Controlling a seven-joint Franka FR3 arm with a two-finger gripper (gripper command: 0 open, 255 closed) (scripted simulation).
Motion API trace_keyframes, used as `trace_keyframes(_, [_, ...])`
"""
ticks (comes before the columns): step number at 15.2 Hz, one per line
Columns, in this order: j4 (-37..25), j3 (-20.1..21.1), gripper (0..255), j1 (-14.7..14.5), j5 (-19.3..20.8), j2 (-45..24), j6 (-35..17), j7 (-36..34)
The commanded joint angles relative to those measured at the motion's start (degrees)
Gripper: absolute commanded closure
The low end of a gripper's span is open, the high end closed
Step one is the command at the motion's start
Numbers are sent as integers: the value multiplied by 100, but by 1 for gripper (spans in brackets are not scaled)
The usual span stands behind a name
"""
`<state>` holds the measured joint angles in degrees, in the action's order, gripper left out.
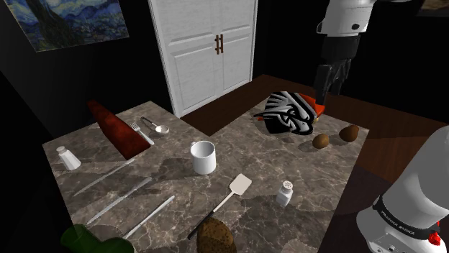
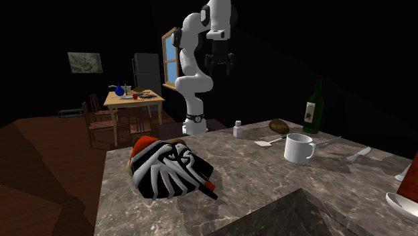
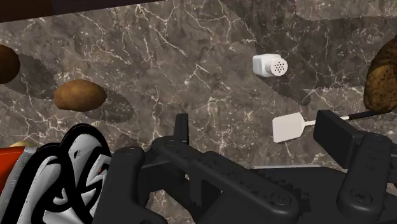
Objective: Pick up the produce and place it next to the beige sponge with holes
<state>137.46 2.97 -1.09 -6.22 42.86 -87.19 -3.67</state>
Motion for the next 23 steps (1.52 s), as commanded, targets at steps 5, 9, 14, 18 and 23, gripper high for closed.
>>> trace_keyframes(5, [723, -365, 0, -154, 470, 237, -369, 1147])
trace_keyframes(9, [1351, -784, 0, -249, 1025, 340, -834, 2281])
trace_keyframes(14, [1972, -1381, 0, -275, 1817, 203, -1601, 3670])
trace_keyframes(18, [2302, -1905, 0, -242, 2496, -187, -2395, 4741])
trace_keyframes(23, [2458, -2582, 0, -214, 3318, -1083, -3614, 5997])
